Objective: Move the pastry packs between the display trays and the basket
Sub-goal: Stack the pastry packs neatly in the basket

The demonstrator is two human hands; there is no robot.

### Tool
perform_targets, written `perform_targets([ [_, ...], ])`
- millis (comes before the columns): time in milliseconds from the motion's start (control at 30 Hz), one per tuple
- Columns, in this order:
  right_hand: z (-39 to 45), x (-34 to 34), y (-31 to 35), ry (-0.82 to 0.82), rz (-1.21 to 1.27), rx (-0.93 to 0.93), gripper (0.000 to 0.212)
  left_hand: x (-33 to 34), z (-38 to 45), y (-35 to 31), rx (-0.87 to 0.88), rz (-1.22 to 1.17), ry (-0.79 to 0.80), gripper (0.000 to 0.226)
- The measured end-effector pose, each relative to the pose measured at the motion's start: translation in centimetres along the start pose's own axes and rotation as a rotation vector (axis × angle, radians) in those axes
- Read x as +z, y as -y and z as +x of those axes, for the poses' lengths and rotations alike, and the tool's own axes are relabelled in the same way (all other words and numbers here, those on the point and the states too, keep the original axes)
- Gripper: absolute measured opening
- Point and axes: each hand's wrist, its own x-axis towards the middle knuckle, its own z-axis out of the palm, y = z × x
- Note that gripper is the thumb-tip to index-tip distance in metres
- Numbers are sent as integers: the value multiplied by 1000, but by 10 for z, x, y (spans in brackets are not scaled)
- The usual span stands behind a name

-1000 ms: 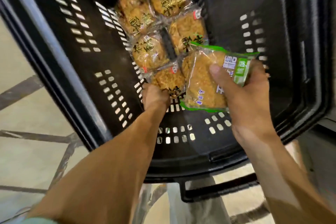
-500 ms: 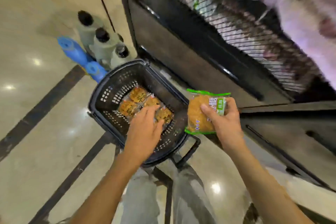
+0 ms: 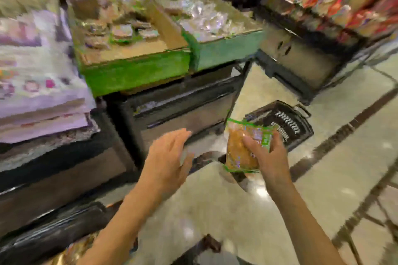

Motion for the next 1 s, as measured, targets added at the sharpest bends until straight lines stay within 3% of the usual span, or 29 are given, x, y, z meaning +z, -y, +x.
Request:
perform_targets([
  [167, 12, -190, -20, -315, 73, 71, 65, 114, 88, -130, 187, -5, 190, 54],
  [333, 29, -323, -50, -468, 94, 168, 31, 223, 141, -228, 267, -42, 321, 54],
  [533, 108, -417, -71, -516, 89, 257, 27, 332, 196, -299, 231, -81, 440, 54],
  [767, 270, -453, -87, -379, -19, 304, 32, 448, 288, -287, 64, -89, 492, 50],
  [900, 386, -464, -84, -227, -149, 347, 35, 505, 356, -273, -88, -91, 486, 58],
  [1000, 470, -469, -80, -73, -229, 366, 39, 530, 404, -266, -183, -77, 456, 51],
])
